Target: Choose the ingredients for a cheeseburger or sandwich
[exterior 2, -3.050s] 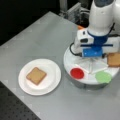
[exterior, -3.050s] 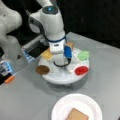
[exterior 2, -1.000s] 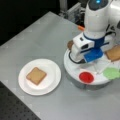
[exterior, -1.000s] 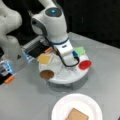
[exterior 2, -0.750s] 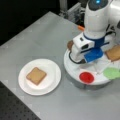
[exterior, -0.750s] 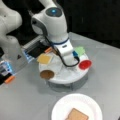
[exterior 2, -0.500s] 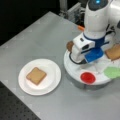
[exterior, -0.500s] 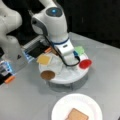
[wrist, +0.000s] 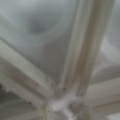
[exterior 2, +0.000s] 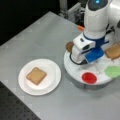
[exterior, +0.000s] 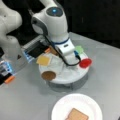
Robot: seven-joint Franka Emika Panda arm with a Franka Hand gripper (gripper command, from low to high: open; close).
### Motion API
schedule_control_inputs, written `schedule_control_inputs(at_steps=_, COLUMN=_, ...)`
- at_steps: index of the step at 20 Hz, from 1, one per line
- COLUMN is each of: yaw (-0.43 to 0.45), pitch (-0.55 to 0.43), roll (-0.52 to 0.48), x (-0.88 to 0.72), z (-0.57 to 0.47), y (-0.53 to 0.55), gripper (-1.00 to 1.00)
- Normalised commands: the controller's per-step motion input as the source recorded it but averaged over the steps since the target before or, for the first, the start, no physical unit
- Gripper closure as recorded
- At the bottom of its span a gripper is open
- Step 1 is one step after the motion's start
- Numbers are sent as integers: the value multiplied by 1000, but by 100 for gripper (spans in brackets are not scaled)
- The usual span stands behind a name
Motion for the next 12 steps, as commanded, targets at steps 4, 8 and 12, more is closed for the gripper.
schedule_control_inputs(at_steps=4, yaw=-173, pitch=149, roll=86, x=28, z=130, y=80, gripper=-100)
schedule_control_inputs(at_steps=8, yaw=-205, pitch=121, roll=81, x=18, z=123, y=137, gripper=-100)
schedule_control_inputs(at_steps=12, yaw=-237, pitch=104, roll=56, x=-32, z=130, y=171, gripper=-100)
